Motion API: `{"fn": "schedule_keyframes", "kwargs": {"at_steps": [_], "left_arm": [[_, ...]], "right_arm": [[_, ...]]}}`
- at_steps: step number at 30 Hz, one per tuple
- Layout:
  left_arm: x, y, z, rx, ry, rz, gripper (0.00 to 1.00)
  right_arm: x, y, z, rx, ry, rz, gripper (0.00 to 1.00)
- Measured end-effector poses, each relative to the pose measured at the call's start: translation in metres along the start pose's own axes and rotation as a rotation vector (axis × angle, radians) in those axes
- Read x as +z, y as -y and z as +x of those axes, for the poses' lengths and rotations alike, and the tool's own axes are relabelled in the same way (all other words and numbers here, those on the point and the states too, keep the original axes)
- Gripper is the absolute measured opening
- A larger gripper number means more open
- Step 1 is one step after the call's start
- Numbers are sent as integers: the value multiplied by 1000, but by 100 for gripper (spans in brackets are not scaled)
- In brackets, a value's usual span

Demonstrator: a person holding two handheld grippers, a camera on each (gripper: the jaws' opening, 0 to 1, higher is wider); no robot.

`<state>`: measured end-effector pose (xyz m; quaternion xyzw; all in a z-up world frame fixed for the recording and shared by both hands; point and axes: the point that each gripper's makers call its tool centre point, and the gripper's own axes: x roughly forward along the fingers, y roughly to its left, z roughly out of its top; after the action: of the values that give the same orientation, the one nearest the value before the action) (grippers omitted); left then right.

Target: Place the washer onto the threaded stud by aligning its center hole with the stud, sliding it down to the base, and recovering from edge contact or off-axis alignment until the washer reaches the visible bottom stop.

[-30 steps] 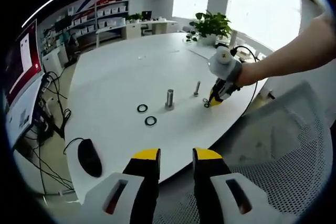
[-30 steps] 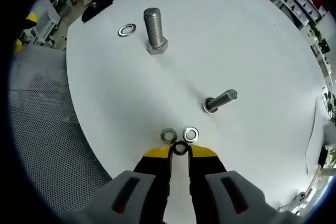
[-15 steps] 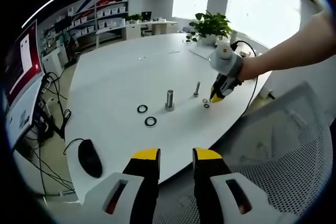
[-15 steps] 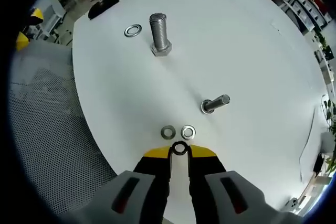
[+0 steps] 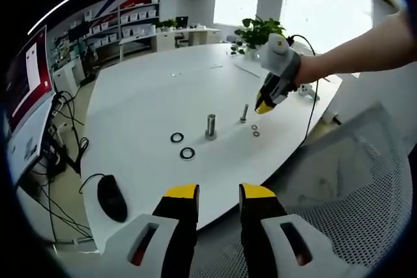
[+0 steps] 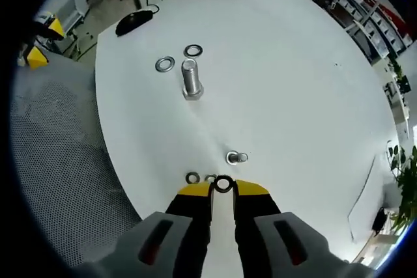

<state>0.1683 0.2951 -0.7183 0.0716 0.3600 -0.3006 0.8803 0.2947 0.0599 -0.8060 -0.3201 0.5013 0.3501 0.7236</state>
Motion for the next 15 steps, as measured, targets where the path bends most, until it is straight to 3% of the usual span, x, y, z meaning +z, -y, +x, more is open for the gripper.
{"fn": "schedule_keyframes", "kwargs": {"at_steps": [15], "left_arm": [[1, -1, 0, 3, 6, 0, 22]], "right_arm": [[18, 12, -3, -19, 19, -67, 14]]}}
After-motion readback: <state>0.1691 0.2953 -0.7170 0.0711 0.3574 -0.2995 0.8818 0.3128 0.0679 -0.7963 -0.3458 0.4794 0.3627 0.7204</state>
